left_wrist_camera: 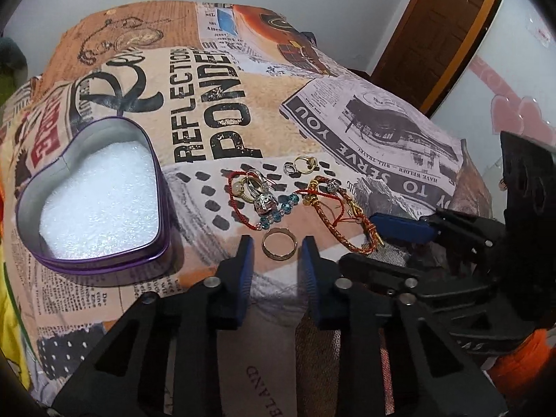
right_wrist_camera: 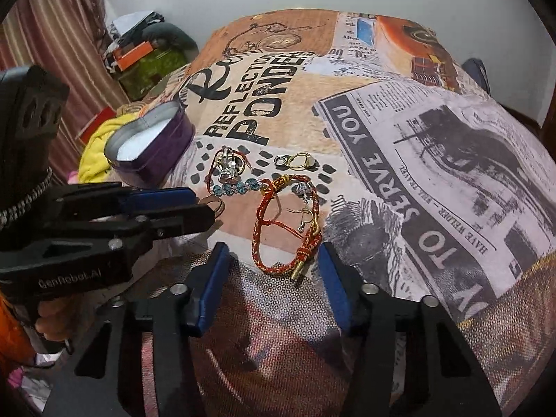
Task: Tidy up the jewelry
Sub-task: 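Grasp the gold ring with the left tool while the right tool grasps the red-gold braided bracelet, then carry the ring with the left tool while the right tool carries the bracelet to the tin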
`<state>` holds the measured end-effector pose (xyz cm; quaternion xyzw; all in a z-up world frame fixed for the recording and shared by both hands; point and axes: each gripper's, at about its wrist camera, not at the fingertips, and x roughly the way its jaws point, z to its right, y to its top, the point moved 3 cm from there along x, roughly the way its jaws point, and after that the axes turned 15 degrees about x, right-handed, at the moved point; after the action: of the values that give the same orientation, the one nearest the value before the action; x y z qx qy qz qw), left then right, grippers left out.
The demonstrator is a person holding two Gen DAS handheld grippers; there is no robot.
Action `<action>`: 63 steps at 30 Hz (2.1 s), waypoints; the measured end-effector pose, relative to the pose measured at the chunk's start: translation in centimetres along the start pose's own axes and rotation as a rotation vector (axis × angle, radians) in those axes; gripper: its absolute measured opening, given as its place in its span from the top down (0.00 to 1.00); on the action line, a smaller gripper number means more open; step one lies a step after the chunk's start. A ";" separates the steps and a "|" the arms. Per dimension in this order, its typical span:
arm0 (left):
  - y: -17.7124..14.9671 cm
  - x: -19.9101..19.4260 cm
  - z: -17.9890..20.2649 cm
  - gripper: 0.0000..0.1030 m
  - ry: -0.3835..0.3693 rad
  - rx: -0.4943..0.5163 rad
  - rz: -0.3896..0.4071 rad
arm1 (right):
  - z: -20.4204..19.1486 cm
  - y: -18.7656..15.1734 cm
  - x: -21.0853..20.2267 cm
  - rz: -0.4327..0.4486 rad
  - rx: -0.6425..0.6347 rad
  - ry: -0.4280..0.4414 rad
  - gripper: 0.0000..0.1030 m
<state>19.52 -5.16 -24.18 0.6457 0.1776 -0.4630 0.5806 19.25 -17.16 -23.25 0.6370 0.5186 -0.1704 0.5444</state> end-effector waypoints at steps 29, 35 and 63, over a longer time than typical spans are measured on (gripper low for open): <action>0.8 -5.2 0.7 0.81 0.049 0.020 0.112 | -1.1 2.3 -5.3 0.199 0.015 -0.024 0.88; 1.1 -7.7 0.8 0.81 0.068 0.022 0.162 | -2.0 2.9 -7.2 0.253 0.013 -0.012 0.88; 0.9 -14.3 -4.5 0.81 0.242 -0.020 0.272 | -8.2 5.5 -7.1 0.316 -0.096 0.108 0.88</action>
<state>14.73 3.13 -12.59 0.7090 0.1618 -0.2973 0.6186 18.21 -12.66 -11.96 0.6921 0.4479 -0.0231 0.5655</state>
